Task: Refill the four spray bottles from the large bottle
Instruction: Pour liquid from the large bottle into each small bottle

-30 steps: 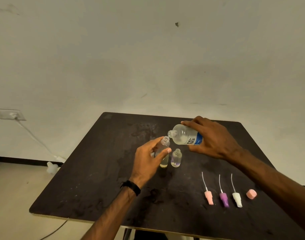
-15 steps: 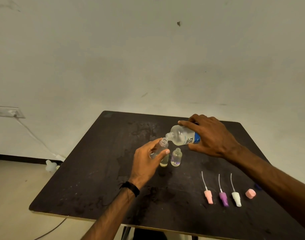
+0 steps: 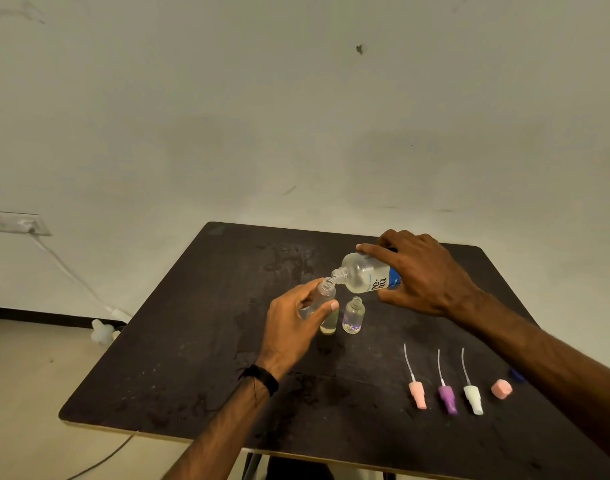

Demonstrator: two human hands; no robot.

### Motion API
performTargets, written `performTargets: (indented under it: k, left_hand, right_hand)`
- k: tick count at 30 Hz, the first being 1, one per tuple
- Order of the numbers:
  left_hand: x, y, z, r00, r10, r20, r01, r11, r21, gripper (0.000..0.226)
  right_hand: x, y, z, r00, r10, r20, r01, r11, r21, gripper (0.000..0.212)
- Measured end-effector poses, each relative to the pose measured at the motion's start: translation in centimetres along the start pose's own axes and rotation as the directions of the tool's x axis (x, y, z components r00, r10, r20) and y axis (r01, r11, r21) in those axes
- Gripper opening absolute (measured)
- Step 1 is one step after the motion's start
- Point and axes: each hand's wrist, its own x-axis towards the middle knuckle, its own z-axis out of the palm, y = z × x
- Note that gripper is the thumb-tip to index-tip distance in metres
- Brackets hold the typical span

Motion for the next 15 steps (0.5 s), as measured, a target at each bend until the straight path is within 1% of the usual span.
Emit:
performTargets:
  k: [8,15]
  left_hand:
    - [0.08,0.11,0.27,1.000,0.002,-0.002,-0.002,1.000,-0.011,0.042]
    - [0.06,-0.18,0.53,1.000,0.007,-0.006,-0.007,1.000,0.007,0.047]
  right_hand:
    - [-0.03,0.22,-0.22,1.000,0.001,0.006,-0.001,1.000,-0.013,0.080]
    - [-0.01,0.17,-0.46,1.000,0.001,0.012,0.000,0.999,-0.032,0.080]
